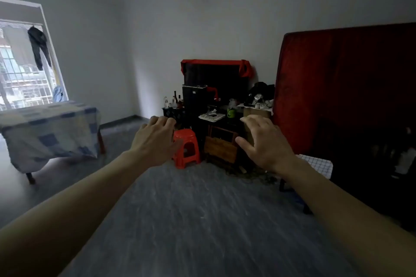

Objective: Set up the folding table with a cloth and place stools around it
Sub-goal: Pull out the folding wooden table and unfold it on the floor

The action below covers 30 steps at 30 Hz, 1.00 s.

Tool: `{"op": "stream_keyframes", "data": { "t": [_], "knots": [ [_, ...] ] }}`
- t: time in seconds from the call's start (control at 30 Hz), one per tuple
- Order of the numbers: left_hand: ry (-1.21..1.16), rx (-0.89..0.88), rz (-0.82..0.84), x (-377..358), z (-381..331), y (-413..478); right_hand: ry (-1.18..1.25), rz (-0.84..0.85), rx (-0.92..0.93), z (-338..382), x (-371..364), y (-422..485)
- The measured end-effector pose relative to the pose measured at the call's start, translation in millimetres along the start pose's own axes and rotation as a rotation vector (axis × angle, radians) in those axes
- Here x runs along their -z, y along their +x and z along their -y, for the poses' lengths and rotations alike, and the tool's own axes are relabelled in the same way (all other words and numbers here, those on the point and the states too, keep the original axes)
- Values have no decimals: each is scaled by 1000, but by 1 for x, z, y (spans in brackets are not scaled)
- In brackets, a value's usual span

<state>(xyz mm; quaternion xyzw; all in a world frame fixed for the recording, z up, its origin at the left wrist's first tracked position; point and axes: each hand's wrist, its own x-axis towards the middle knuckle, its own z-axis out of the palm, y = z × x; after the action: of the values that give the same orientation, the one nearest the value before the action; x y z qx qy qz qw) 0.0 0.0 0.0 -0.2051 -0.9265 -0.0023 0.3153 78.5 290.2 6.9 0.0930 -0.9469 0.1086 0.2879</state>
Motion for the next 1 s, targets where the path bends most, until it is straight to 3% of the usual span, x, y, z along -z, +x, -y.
{"op": "stream_keyframes", "data": {
  "t": [0.43, 1.0],
  "knots": [
    [-172, -34, 5, -173, 45, 183, -80, 30, -53, -95, -134, 165],
    [-219, -19, 41, -396, 196, 459, -98, 41, -139, -197, -330, 465]
  ]
}}
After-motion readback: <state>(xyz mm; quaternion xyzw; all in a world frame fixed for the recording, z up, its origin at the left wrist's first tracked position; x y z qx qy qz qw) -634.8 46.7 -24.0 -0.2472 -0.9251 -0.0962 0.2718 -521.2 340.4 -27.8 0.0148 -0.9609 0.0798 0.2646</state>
